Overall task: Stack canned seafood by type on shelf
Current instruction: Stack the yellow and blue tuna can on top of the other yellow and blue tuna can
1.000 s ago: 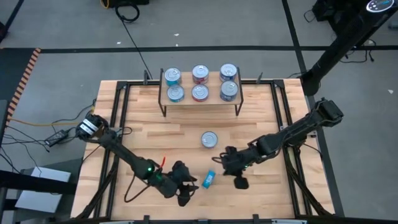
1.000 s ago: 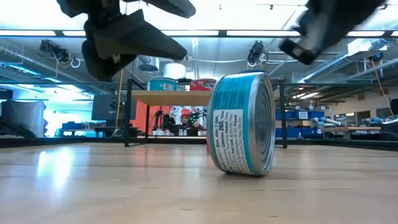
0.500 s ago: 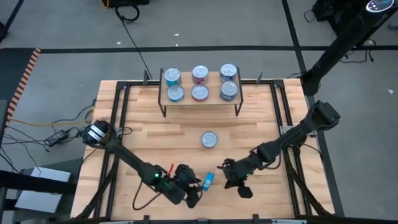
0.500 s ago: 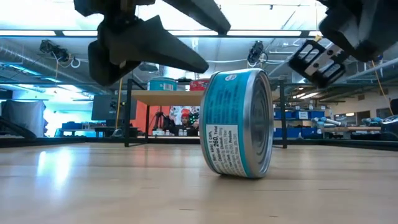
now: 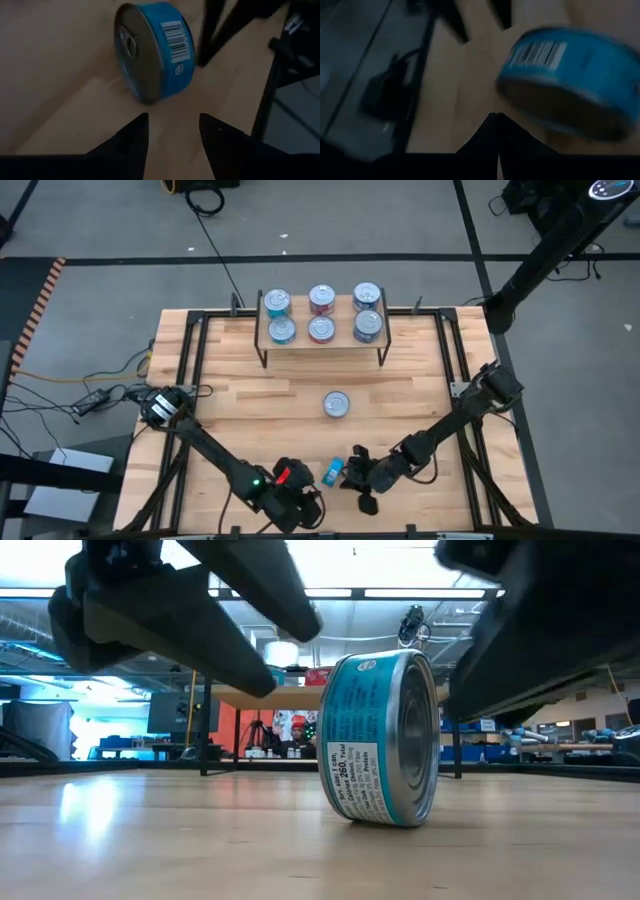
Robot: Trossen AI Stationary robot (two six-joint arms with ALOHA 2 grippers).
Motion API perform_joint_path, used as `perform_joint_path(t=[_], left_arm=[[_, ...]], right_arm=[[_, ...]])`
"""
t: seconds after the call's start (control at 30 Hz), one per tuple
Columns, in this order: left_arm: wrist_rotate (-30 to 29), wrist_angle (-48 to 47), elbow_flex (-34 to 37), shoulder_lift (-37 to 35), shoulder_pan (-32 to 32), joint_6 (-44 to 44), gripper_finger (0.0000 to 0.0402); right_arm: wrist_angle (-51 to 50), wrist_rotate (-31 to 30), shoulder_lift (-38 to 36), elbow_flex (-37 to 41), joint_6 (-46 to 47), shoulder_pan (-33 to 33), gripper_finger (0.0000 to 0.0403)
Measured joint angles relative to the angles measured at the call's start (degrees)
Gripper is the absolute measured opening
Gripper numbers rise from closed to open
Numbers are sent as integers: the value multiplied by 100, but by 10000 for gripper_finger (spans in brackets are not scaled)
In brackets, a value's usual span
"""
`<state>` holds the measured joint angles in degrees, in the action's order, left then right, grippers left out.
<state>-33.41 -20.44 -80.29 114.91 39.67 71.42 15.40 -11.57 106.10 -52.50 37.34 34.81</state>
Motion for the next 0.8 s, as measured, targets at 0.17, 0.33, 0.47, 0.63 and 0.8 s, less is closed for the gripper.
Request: perform_joint_path(t=[0.17,0.33,0.47,0.63,0.8], left_arm=[[-155,-34,-16,-15,117,89,178],[-261,128,-18,-15,130,91,178],[-295,170,-24,-15,84,87,178],[-301,-40,-18,-15,30,84,178],[-324,16,-18,-15,-62,-192,181]], right_arm=[[100,-556,343,-325,307,-11,8],[141,-823,413,-502,334,-8,8],[183,-960,436,-579,524,0,8],[210,-982,352,-561,621,7,8],[177,-926,277,-563,623,68,8]])
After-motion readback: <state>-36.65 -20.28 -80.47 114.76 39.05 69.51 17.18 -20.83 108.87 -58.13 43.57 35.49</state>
